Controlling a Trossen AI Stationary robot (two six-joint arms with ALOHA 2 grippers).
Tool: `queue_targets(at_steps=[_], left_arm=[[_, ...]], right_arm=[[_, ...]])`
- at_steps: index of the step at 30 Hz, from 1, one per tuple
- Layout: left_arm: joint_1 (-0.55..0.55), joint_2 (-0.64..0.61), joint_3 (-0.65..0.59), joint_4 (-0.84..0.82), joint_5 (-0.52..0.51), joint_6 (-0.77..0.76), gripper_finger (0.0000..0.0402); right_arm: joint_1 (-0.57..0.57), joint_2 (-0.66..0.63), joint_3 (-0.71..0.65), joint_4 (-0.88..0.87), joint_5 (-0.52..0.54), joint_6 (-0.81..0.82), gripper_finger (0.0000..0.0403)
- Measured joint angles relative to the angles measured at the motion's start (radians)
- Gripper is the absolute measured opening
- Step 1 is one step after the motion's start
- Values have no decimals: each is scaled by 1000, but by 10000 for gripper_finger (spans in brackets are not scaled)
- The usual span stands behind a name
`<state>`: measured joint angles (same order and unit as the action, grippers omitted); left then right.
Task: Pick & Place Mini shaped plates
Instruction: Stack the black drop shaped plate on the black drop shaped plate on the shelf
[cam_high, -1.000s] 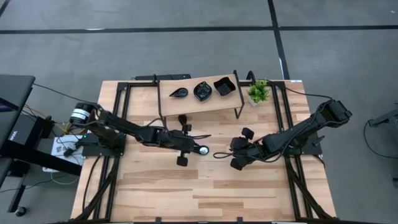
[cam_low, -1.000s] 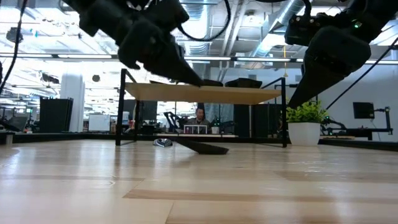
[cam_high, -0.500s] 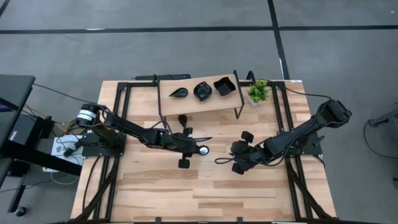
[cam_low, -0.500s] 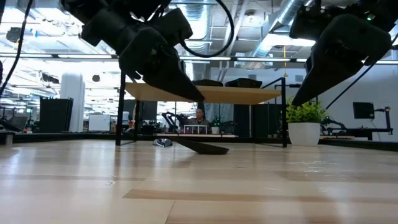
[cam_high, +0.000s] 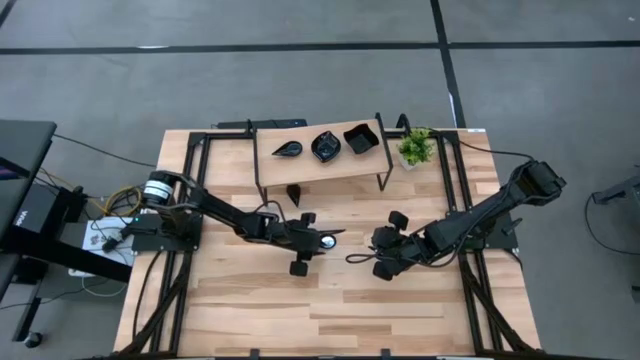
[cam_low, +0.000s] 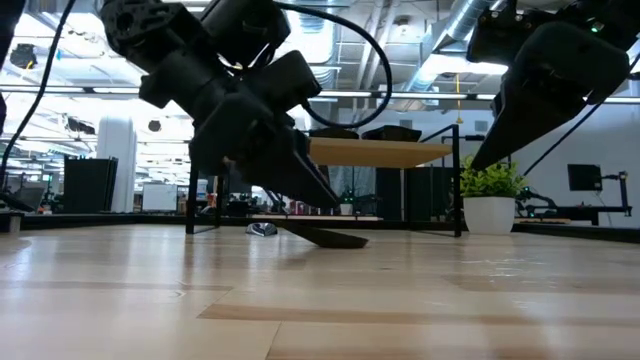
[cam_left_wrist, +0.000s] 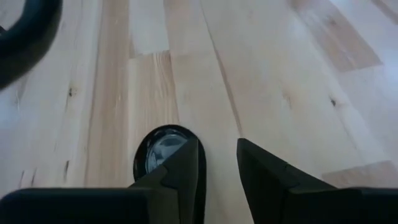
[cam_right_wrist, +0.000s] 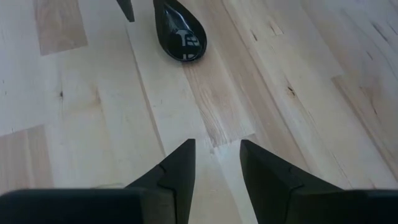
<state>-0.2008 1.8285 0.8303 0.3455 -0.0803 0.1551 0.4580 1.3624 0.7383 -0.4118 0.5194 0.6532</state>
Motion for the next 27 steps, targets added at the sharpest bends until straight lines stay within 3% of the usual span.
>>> queue_targets(at_steps=[27], left_arm=[[11, 53, 0, 15, 7, 24, 113]], right_arm=[[0, 0, 0, 0, 2, 0, 122]])
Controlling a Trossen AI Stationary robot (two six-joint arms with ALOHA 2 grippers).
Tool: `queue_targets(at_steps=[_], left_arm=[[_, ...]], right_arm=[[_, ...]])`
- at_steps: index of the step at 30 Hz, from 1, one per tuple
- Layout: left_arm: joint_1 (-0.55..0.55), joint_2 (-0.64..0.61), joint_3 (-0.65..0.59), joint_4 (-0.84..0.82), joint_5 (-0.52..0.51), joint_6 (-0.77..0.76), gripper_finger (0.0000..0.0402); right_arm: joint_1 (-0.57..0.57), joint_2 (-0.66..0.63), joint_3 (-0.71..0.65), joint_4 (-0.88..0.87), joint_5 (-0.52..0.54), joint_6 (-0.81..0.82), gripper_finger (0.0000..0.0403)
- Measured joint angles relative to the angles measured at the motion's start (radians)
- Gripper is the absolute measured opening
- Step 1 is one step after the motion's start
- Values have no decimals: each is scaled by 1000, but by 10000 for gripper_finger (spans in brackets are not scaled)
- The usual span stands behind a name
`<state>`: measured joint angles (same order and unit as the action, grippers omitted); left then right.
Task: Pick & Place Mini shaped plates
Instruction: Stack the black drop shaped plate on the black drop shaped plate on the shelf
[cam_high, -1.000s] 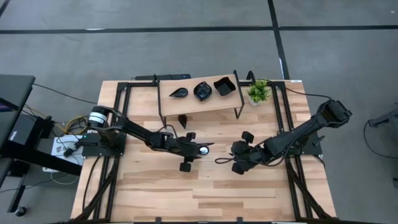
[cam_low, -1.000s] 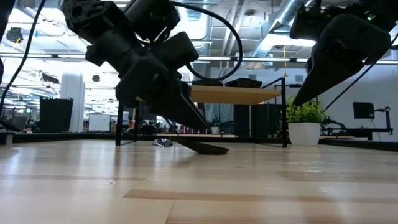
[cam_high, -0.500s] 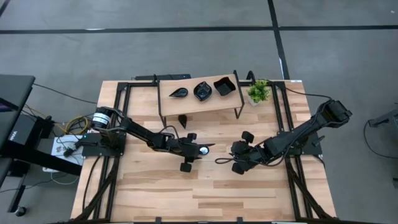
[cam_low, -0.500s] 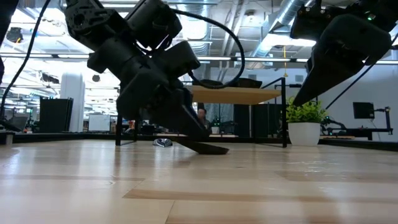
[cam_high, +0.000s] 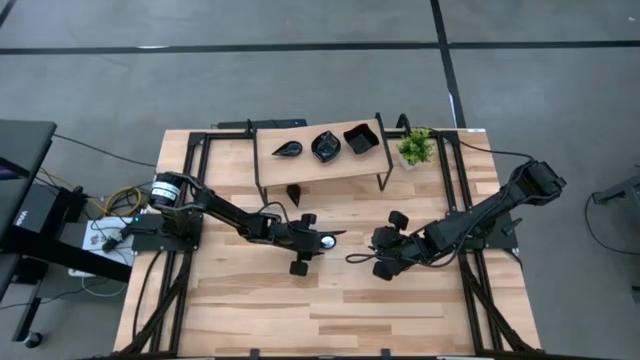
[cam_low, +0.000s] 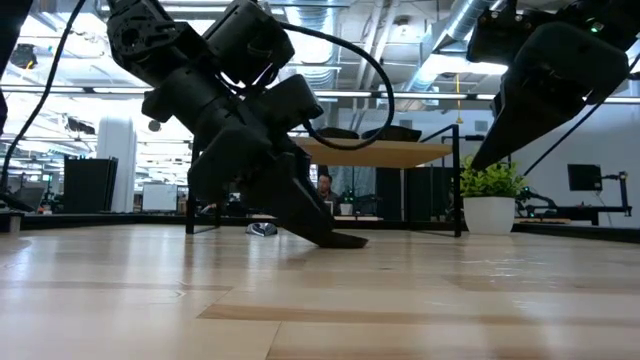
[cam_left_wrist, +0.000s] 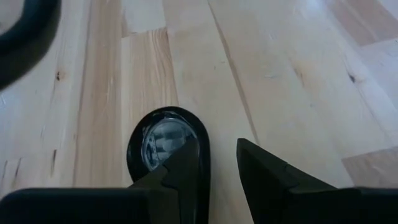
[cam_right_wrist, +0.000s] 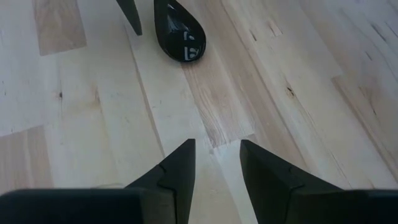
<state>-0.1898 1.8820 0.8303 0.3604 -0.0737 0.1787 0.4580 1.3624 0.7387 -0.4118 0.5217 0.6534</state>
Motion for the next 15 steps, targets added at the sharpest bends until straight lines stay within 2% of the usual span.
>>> queue_targets(at_steps=[15], left_arm=[[1, 37, 0, 8, 0, -4, 113]], right_arm=[[0, 0, 0, 1, 0, 3, 122]])
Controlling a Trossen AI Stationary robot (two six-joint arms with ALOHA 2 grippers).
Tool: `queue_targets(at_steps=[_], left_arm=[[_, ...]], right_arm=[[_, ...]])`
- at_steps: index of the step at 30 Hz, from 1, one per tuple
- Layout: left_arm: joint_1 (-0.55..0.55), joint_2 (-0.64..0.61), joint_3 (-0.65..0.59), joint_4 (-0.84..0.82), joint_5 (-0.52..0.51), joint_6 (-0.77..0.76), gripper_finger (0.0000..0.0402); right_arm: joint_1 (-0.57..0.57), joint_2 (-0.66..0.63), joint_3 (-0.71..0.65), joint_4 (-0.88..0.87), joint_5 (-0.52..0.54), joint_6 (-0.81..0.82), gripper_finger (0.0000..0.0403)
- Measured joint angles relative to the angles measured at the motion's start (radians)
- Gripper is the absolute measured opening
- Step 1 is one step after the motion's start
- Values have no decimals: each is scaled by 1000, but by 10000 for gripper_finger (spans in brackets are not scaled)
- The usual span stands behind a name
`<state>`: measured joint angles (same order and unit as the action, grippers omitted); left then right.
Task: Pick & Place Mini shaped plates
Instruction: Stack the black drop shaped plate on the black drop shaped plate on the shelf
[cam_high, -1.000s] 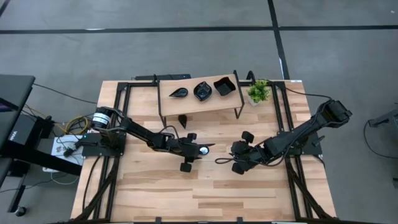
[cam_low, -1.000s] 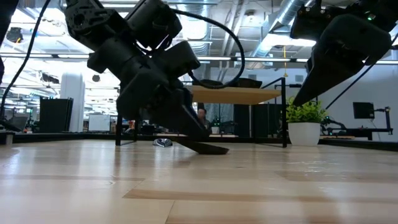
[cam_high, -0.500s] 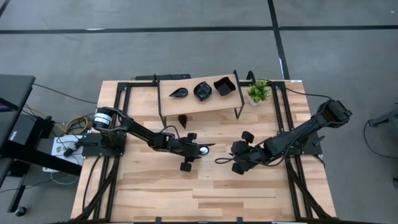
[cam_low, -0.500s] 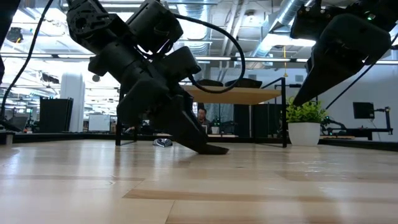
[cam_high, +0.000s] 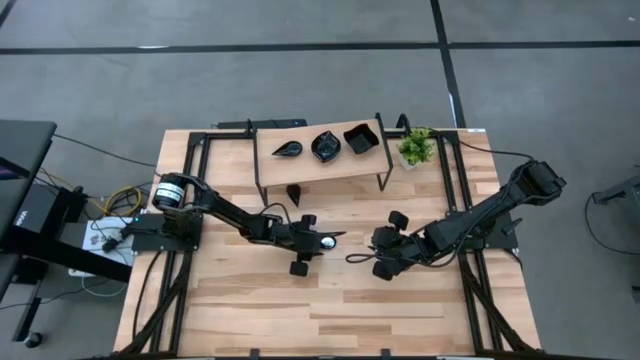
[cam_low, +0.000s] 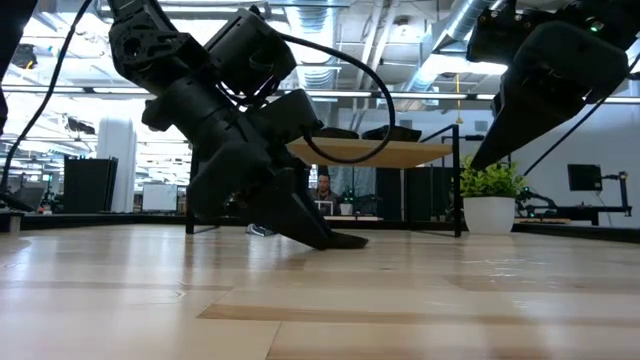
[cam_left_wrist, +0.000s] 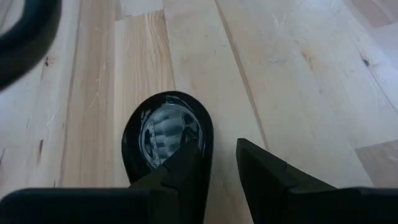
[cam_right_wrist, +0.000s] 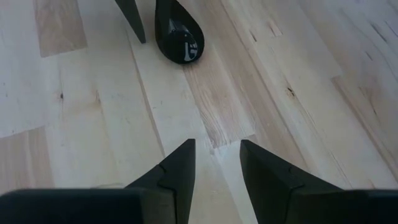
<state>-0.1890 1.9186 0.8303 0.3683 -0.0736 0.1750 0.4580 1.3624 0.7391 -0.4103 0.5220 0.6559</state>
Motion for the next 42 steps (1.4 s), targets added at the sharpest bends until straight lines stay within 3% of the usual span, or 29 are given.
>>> queue_targets(at_steps=[23, 35, 42], left_arm=[[0, -1, 0, 5, 0, 0, 110], [0, -1, 0, 7, -1, 0, 33], [-4, -2, 0, 14, -4, 2, 14]], right_arm=[[0, 0, 0, 0, 0, -1, 122], [0, 0, 0, -1, 0, -1, 122], [0, 0, 0, -1, 0, -1, 122]])
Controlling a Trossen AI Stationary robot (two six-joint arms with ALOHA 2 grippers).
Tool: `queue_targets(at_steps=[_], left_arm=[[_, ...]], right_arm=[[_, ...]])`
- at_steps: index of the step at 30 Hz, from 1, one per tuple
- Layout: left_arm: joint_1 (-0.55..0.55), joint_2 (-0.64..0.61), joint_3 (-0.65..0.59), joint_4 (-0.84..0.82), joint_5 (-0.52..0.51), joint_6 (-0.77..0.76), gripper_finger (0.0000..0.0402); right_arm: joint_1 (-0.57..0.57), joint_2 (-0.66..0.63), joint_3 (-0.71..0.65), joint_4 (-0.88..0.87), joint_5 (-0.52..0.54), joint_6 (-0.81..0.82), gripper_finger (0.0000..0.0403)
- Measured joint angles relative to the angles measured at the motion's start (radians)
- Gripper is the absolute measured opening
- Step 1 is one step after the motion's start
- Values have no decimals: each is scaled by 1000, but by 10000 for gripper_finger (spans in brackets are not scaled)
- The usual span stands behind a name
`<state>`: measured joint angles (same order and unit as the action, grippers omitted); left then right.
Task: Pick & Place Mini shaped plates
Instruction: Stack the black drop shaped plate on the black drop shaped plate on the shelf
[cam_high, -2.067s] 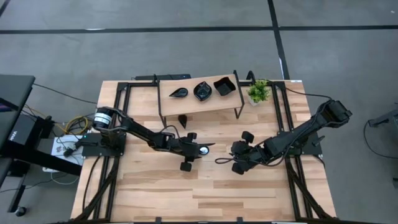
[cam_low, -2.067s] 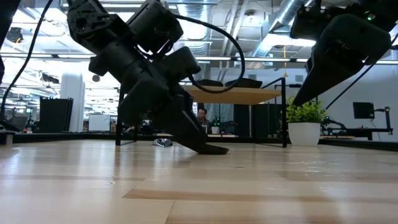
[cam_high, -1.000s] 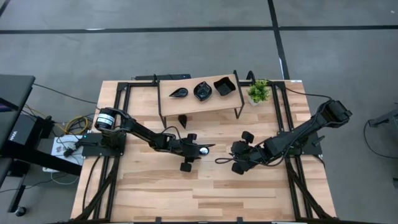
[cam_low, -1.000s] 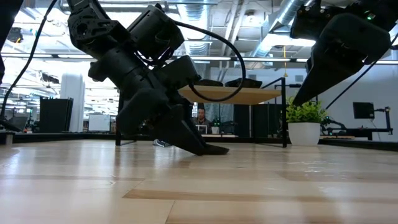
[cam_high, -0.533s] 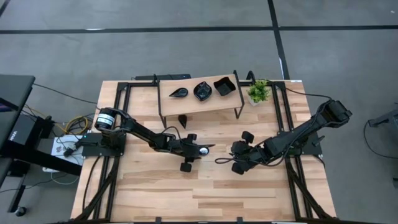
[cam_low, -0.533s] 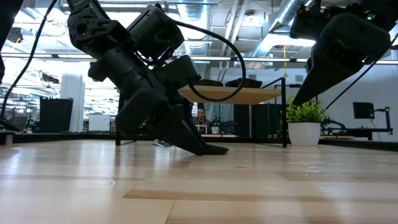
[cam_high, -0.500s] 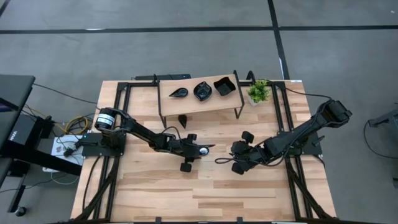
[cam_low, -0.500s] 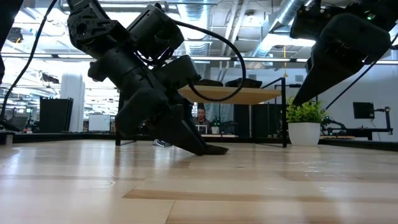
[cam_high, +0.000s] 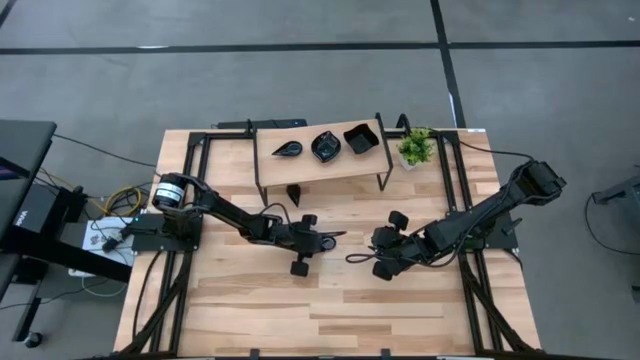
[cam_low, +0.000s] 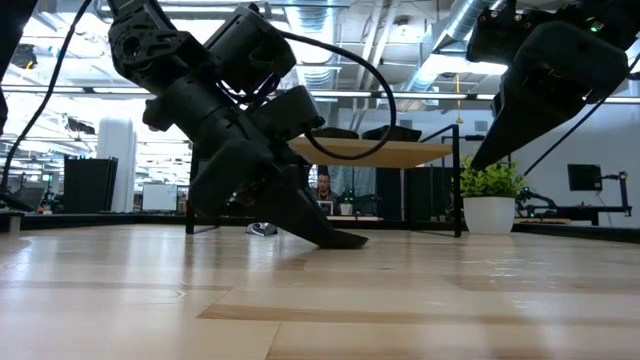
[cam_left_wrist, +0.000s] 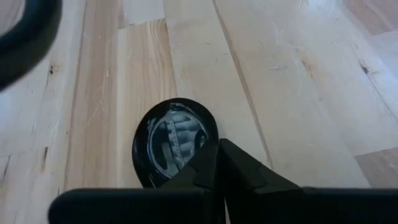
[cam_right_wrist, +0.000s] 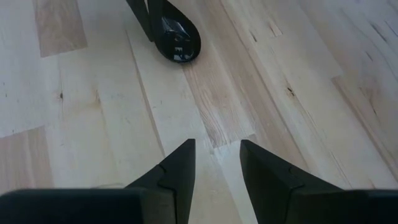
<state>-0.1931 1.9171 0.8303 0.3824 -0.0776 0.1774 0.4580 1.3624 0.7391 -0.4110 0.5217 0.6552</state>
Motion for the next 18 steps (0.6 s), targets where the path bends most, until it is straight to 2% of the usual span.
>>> queue_targets(at_steps=[8, 18], left_arm=[[-10, -40, 0, -4, 4, 1, 15], [-9, -159, 0, -25, -6, 28, 14]], right_arm=[[0, 0, 0, 0, 0, 0, 122], [0, 0, 0, 0, 0, 0, 122]])
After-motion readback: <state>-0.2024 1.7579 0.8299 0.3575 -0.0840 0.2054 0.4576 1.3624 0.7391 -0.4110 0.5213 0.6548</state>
